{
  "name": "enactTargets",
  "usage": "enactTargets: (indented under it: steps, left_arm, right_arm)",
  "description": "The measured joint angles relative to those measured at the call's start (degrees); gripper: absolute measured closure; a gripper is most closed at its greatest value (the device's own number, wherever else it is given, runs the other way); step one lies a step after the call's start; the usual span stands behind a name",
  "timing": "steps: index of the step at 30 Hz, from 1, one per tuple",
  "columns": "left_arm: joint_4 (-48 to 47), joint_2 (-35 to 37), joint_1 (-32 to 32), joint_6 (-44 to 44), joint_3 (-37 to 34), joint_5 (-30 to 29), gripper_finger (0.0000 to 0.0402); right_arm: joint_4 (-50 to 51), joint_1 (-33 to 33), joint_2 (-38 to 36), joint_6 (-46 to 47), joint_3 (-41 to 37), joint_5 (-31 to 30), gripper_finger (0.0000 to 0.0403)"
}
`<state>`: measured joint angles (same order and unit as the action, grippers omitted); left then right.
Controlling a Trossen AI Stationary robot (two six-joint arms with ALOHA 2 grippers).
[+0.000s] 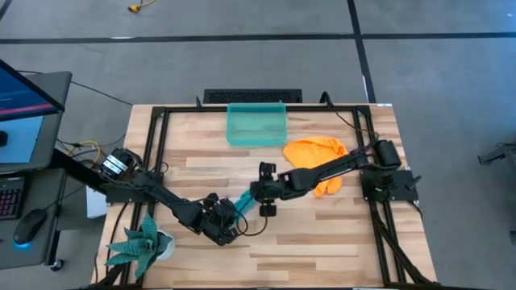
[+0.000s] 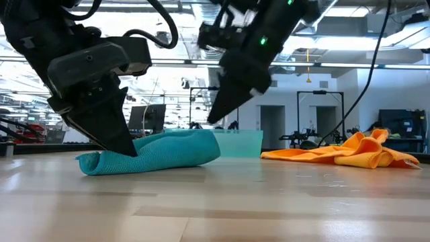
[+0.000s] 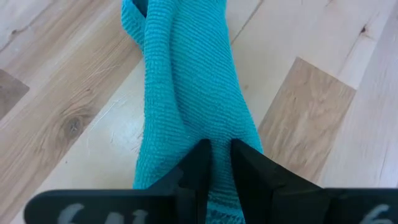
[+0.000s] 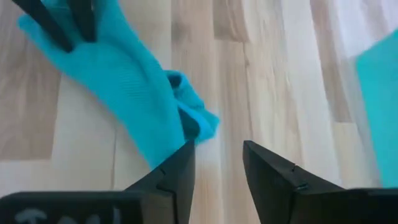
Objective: Roll microfiber towels into tight, uniform cylinder then place into a basket
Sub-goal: Put the blue microfiber cloth into the green bin
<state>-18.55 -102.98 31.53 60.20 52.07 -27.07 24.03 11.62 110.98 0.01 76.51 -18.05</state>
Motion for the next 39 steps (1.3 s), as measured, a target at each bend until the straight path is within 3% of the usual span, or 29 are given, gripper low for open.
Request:
enactTargets:
  steps: [5, 11, 19, 22, 26, 31, 39]
  left_arm:
    - [0.0, 0.0, 0.0, -0.5, 0.0, -0.2, 0.0343]
    - [0.0, -0.1, 0.0, -1.1, 0.0, -0.3, 0.0343]
    - [0.0, -0.1, 0.0, -1.5, -0.1, -0.7, 0.0343]
    - [0.0, -0.1, 0.0, -1.5, -0.1, -0.7, 0.0343]
    - [0.1, -0.1, 0.0, -1.5, -0.1, -0.7, 0.0343]
    - [0.1, -0.1, 0.0, -1.5, -0.1, -0.7, 0.0343]
    - [0.0, -0.1, 0.0, -2.6, -0.1, -0.8, 0.0343]
  right_arm:
    - [7.9, -0.7, -4.8, -0.9, -0.4, -0.3, 0.0261]
    - [7.4, -2.1, -12.0, -0.1, -10.5, -0.2, 0.0289]
    - [-19.3, -3.4, -19.3, 1.4, -27.3, 5.9, 0.0305]
    - [-26.5, -4.0, -18.6, 1.0, -28.1, 6.4, 0.0305]
    - [-28.9, -5.9, -16.7, -0.5, -24.9, 9.8, 0.0302]
    - [-26.8, -7.7, -14.1, -4.6, -20.1, 15.1, 0.0266]
    - [-25.3, -8.8, -5.0, -10.9, -12.0, 27.1, 0.0155]
